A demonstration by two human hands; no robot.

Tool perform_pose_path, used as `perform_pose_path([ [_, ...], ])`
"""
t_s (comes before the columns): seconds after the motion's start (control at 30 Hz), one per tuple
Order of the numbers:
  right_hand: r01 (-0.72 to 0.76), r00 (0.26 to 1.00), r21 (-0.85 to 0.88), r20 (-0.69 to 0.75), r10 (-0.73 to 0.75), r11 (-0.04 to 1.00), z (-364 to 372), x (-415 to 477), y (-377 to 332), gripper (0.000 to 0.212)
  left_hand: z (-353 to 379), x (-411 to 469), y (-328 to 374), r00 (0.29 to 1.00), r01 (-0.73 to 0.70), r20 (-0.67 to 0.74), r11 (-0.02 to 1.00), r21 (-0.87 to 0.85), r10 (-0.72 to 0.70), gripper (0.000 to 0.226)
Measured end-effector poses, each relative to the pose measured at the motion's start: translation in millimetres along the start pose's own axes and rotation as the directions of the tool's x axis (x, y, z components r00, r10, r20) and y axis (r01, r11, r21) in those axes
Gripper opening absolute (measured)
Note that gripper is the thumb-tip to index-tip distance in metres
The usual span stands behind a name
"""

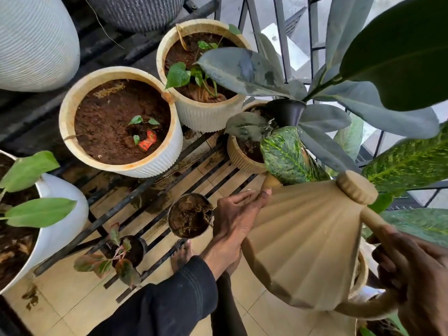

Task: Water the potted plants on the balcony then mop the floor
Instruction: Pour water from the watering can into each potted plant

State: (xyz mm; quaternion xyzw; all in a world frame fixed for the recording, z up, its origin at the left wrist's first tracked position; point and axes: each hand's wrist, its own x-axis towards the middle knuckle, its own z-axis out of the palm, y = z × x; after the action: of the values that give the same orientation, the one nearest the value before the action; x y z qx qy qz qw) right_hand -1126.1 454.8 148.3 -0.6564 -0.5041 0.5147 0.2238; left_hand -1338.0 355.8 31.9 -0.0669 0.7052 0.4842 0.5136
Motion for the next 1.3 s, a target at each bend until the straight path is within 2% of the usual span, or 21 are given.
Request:
perform_pose_path([
  [0.2, 0.063, 0.998, 0.104, -0.015, -0.062, 0.993, -3.8, -21.2, 1.0, 0.033, -9.5, -17.8, 12.0, 0.999, -0.044, 0.015, 0.999, 0.011, 0.044, 0.055],
  [0.37, 0.171, 0.983, 0.097, -0.083, -0.163, 0.980, -2.3, -50.2, -17.4, 0.026, -21.5, -39.8, 30.3, 0.997, -0.075, 0.032, 0.997, -0.011, 0.075, 0.056],
  [0.63, 0.123, 0.990, 0.137, -0.079, -0.113, 0.983, -19.3, -102.5, -75.4, 0.022, -39.6, -96.3, 72.9, 0.994, -0.086, 0.073, 0.994, 0.062, 0.082, 0.051],
  [0.87, 0.081, 0.995, -0.003, -0.065, -0.081, 0.997, -32.4, -121.3, -122.5, 0.032, -38.6, -132.7, 100.5, 0.995, -0.069, 0.077, 0.991, 0.111, 0.060, 0.033],
  [0.97, 0.071, 0.996, -0.030, -0.047, -0.073, 0.997, -36.0, -124.7, -133.9, 0.034, -35.2, -142.8, 105.6, 0.992, -0.039, 0.120, 0.998, 0.041, 0.034, 0.032],
  [1.07, 0.046, 0.998, -0.052, -0.048, -0.048, 0.998, -37.8, -123.0, -141.4, 0.034, -31.1, -147.8, 110.5, 0.991, -0.031, 0.134, 0.999, 0.041, 0.025, 0.025],
  [1.23, 0.043, 0.998, -0.074, -0.047, -0.046, 0.996, -42.9, -116.4, -149.8, 0.033, -20.2, -152.1, 116.3, 0.988, 0.020, 0.156, 1.000, -0.007, -0.018, 0.029],
  [1.3, 0.052, 0.998, -0.070, -0.036, -0.054, 0.996, -45.6, -113.7, -152.4, 0.032, -17.3, -150.4, 115.0, 0.987, 0.014, 0.158, 1.000, -0.005, -0.014, 0.021],
])
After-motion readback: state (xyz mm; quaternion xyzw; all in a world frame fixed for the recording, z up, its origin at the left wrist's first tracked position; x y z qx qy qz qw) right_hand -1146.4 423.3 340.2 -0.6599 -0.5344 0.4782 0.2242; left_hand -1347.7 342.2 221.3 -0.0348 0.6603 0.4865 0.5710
